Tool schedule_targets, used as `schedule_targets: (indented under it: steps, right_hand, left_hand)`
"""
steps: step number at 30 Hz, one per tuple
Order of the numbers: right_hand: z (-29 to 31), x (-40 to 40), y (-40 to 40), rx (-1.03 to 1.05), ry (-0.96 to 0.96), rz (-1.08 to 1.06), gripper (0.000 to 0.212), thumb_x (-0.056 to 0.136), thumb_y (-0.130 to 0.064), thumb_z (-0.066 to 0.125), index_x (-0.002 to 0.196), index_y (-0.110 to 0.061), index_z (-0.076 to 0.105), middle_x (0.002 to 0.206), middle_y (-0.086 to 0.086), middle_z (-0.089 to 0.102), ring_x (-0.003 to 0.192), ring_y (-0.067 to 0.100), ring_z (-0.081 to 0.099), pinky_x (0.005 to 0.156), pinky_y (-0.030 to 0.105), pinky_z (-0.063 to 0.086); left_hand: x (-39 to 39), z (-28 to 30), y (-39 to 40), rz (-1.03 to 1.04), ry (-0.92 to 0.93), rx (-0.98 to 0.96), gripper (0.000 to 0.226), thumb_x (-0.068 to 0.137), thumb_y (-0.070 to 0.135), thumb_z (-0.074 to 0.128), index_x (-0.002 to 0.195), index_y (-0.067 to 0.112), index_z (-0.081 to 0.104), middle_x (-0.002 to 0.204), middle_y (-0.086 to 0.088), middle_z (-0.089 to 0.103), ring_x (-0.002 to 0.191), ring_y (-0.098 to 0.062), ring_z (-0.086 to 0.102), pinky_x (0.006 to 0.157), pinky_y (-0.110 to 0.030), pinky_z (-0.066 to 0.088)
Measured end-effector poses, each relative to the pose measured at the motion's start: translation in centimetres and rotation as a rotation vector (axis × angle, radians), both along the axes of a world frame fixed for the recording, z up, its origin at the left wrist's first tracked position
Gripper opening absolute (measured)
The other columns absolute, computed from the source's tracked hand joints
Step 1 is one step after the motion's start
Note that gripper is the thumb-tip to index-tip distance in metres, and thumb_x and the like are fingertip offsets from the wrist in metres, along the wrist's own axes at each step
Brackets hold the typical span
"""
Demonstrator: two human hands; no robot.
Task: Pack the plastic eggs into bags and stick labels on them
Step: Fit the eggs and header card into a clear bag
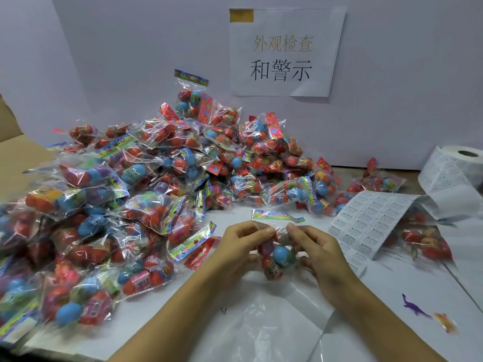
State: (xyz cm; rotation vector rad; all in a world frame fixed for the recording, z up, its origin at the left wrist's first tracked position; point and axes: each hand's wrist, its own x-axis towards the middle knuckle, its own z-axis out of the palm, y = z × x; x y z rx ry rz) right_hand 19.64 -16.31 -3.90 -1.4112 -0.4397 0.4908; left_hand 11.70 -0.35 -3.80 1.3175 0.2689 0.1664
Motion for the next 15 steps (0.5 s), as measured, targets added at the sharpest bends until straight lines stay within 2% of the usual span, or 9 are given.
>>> schedule_targets:
  steps: [4,6,8,10,12,13,15]
  right_hand:
    - [0.0,-0.1,-0.1,-0.076,-0.049,0.098,0.038,0.068,-0.047,0.082,0.096,-0.022,0.079,0.095,0.013,0.077,0.089,0.027,0.074,0.075,0.039,0.061]
    - [-0.1,-0.2,-0.1,-0.115,-0.073,0.156,0.035,0.068,-0.042,0.084,0.097,-0.022,0.080,0.095,0.009,0.078,0.094,0.027,0.075,0.079,0.035,0.062]
    - [-0.1,0.0,-0.3,-0.156,-0.084,0.186,0.038,0.070,-0.045,0.085,0.098,-0.021,0.080,0.095,0.007,0.079,0.094,0.026,0.076,0.081,0.034,0.061]
    - [-0.1,0.0,-0.4,-0.181,-0.082,0.244,0.042,0.071,-0.049,0.086,0.101,-0.020,0.080,0.098,0.007,0.079,0.093,0.023,0.076,0.080,0.031,0.059]
    - [-0.2,-0.1,-0.4,-0.166,-0.067,0.277,0.039,0.074,-0.046,0.085,0.102,-0.019,0.080,0.098,0.009,0.079,0.087,0.020,0.074,0.071,0.025,0.056]
    - [-0.3,-0.1,-0.4,-0.153,-0.060,0.264,0.037,0.074,-0.044,0.086,0.101,-0.019,0.080,0.097,0.010,0.078,0.085,0.021,0.074,0.069,0.027,0.057]
    - [-0.5,-0.2,-0.2,-0.139,-0.047,0.211,0.038,0.072,-0.042,0.084,0.099,-0.016,0.080,0.097,0.014,0.078,0.090,0.035,0.074,0.079,0.045,0.060]
  left_hand:
    - [-0.4,-0.5,-0.2,0.025,-0.059,0.003,0.018,0.080,0.026,0.085,0.089,0.011,0.079,0.086,-0.011,0.072,0.078,-0.023,0.070,0.064,-0.035,0.059]
    - [-0.6,-0.8,-0.3,0.055,-0.099,-0.030,0.024,0.081,0.027,0.086,0.090,0.007,0.078,0.087,-0.016,0.072,0.080,-0.028,0.071,0.067,-0.039,0.061]
    - [-0.7,-0.9,-0.4,0.088,-0.122,-0.054,0.026,0.080,0.029,0.084,0.090,0.006,0.077,0.089,-0.019,0.070,0.082,-0.031,0.070,0.072,-0.044,0.061]
    - [-0.7,-0.9,-0.4,0.119,-0.131,-0.073,0.025,0.079,0.030,0.082,0.089,0.008,0.077,0.091,-0.020,0.069,0.083,-0.031,0.069,0.079,-0.050,0.059]
    - [-0.8,-0.9,-0.4,0.127,-0.138,-0.079,0.020,0.082,0.030,0.081,0.085,0.011,0.076,0.091,-0.017,0.070,0.084,-0.027,0.069,0.077,-0.046,0.060]
    - [-0.9,-0.8,-0.4,0.118,-0.145,-0.078,0.018,0.084,0.028,0.081,0.083,0.012,0.074,0.089,-0.015,0.070,0.082,-0.024,0.069,0.074,-0.041,0.062]
    - [-1.0,-0.6,-0.4,0.100,-0.149,-0.084,0.017,0.085,0.026,0.081,0.083,0.012,0.073,0.087,-0.012,0.070,0.080,-0.020,0.069,0.071,-0.035,0.061]
